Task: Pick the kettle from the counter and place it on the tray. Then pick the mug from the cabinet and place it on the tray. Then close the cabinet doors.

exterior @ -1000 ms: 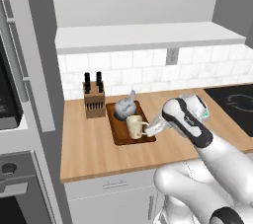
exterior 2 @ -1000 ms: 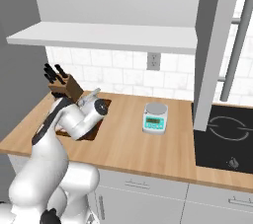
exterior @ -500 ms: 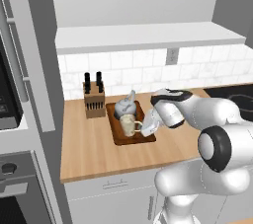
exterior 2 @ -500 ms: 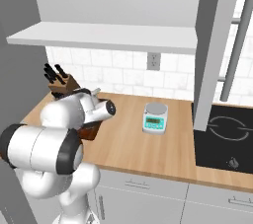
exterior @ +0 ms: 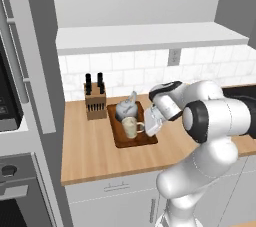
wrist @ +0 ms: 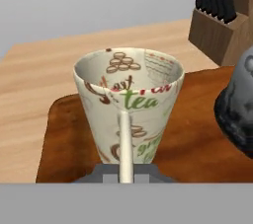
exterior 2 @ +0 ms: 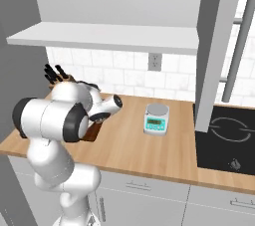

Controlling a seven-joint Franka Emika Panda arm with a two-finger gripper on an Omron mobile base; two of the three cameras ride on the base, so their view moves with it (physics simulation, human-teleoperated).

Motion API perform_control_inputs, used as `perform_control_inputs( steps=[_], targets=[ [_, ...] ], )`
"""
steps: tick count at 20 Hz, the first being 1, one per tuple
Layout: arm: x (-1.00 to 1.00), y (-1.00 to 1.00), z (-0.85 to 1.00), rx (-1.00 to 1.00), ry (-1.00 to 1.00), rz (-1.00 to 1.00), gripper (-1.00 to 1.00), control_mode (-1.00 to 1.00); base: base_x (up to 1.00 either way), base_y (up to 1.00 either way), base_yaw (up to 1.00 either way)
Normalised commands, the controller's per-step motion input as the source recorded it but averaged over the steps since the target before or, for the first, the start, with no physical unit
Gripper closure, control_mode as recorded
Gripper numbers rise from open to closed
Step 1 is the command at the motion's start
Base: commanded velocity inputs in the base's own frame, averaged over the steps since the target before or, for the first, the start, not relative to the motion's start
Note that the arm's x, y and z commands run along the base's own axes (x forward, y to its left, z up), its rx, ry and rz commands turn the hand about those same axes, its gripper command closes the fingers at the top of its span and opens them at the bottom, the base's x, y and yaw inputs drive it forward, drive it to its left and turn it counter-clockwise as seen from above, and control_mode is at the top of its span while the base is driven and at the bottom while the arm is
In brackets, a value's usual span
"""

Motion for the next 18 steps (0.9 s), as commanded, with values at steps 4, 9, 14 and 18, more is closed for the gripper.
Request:
perform_control_inputs(
  steps=[4, 9, 14, 18],
  targets=[
    [0.12, 0.00, -0.05, -0.06, -0.14, 0.11, 1.00, -1.00, 0.00, 0.00, 0.00],
    [-0.10, -0.01, -0.13, -0.12, -0.16, 0.12, 1.00, -1.00, 0.00, 0.00, 0.00],
    [-0.13, -0.04, -0.05, -0.10, -0.12, 0.04, -1.00, -1.00, 0.00, 0.00, 0.00],
    [0.00, -0.20, 0.13, -0.01, -0.05, 0.00, -1.00, -1.00, 0.00, 0.00, 0.00]
  ],
)
